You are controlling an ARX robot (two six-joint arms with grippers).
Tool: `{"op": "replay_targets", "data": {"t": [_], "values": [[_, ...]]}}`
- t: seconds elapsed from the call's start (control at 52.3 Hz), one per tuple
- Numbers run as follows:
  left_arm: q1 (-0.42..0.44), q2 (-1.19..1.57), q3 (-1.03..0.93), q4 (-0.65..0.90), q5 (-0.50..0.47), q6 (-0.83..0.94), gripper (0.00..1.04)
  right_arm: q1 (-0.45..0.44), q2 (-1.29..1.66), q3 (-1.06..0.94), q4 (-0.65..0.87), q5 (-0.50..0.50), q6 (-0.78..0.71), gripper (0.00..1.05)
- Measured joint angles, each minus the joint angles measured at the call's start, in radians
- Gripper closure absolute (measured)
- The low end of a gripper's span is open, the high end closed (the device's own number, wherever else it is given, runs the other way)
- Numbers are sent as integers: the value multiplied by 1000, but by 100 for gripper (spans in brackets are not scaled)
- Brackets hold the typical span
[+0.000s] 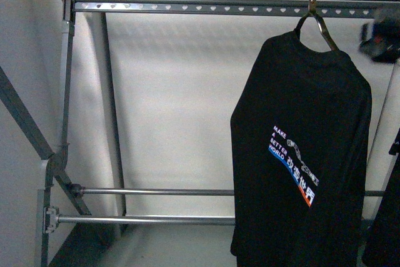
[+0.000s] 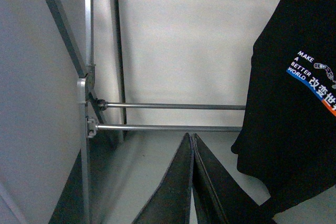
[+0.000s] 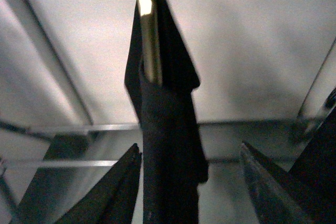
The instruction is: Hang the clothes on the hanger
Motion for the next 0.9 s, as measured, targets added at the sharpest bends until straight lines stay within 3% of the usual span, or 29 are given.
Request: {"op": "replay_targets", "data": {"t": [0.057,0.191,0.287,0.363,0.402,0.535,0.631,0.669,0.746,0.899], "values": [[0,0,0,0,0,0,101,1,-205,-172,145,8,-20,31],[0,0,0,0,0,0,101,38,-610,-430,117,-37,-18,8],[0,0,0,0,0,0,101,90,-890,-570,6,26,-32,8],[0,0,0,0,0,0,101,172,-1143,-615,-296,214,-48,23],[0,0,0,0,0,0,101,174,-1251,-667,-374,216,-53,30],[0,-2,0,0,2,0,101,14,-1469,-925,-341,62,-59,55],[0,-2,0,0,0,0,101,-13,-1577,-1099,-328,49,-60,74],[0,-2,0,0,0,0,101,-14,-1583,-1102,-323,47,-61,88],[0,-2,0,0,0,0,101,-14,-1590,-1102,-322,48,-62,102],[0,-2,0,0,0,0,101,-15,-1590,-1102,-322,48,-64,102]]}}
